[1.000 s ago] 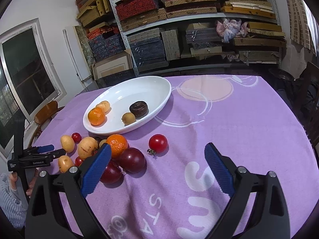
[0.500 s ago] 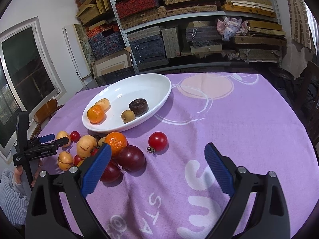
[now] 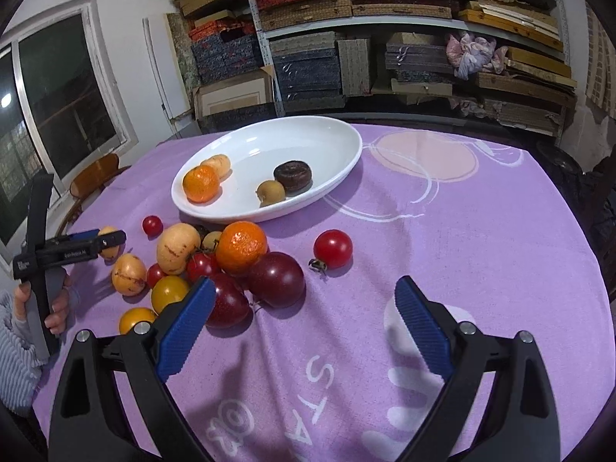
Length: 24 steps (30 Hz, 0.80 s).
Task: Organize fruits
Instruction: 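Grasp the large yellow fruit with the left tool while the right tool grasps a dark red plum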
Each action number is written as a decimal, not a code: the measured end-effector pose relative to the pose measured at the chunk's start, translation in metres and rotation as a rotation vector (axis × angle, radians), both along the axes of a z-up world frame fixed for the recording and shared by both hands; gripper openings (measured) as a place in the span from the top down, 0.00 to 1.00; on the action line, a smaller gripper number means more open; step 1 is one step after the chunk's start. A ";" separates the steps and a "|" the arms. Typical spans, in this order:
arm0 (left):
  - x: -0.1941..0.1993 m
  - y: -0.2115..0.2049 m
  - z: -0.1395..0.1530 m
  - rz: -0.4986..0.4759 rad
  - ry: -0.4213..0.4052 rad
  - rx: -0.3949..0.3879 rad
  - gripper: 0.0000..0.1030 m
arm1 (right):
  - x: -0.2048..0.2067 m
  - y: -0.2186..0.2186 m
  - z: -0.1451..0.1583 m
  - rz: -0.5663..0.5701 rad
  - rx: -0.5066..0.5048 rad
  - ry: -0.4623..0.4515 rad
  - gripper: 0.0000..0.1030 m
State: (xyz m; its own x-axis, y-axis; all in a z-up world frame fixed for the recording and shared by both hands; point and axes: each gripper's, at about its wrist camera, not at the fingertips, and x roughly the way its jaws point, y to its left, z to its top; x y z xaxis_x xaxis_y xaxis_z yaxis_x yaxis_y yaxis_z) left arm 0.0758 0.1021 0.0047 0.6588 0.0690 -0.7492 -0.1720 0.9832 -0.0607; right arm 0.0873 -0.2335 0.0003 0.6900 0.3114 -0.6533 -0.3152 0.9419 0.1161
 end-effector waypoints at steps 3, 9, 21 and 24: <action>0.000 0.003 -0.002 0.005 0.012 -0.024 0.08 | 0.003 0.012 -0.006 0.021 -0.052 0.012 0.29; 0.000 0.005 -0.003 -0.002 0.016 -0.038 0.08 | 0.021 0.025 -0.016 0.045 -0.084 0.059 0.48; -0.002 -0.003 -0.006 -0.046 0.027 -0.020 0.08 | 0.039 0.025 -0.024 0.056 -0.002 0.128 0.60; -0.003 -0.005 -0.006 -0.058 0.018 -0.015 0.08 | 0.038 0.025 -0.023 0.055 -0.004 0.125 0.61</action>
State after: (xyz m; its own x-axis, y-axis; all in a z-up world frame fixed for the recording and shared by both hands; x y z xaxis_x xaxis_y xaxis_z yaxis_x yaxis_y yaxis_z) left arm 0.0726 0.0968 -0.0009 0.6474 0.0199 -0.7619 -0.1161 0.9906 -0.0728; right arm 0.1248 -0.2083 -0.0226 0.5855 0.3433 -0.7344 -0.3493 0.9243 0.1536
